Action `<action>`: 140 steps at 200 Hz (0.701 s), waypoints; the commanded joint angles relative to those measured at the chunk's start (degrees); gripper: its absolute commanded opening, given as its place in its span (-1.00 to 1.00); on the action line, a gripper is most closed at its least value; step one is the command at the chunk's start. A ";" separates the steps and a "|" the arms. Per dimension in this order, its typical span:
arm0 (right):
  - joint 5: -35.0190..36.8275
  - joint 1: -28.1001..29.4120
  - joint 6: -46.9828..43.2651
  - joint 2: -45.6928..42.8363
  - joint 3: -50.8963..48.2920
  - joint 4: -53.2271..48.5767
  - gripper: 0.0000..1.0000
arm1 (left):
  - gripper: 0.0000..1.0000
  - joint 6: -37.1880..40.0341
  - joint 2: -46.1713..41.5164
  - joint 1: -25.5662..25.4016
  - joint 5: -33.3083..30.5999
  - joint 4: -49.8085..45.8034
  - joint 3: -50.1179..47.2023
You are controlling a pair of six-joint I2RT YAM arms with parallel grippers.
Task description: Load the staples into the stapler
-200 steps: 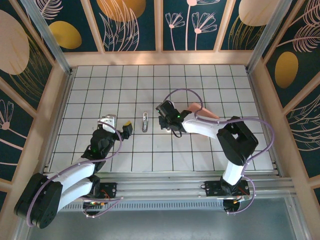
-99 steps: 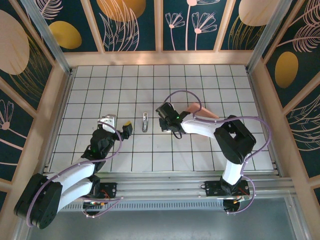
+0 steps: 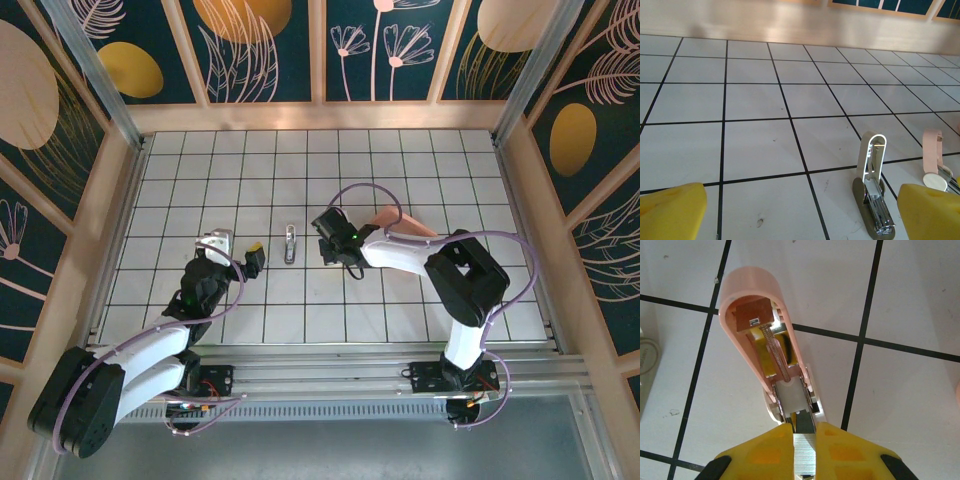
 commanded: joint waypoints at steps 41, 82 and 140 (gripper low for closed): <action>0.97 -0.22 -0.98 -2.97 -1.79 2.90 -0.74 | 0.94 0.84 -0.54 -0.19 1.10 -0.09 1.32; 0.70 -0.83 -1.03 -4.20 -2.67 3.37 -0.74 | 0.94 0.90 -0.48 -0.24 1.18 -0.07 1.35; 0.16 -1.01 -1.53 -1.69 -2.30 3.22 -0.74 | 0.94 0.84 -0.70 -0.13 1.20 -0.29 1.38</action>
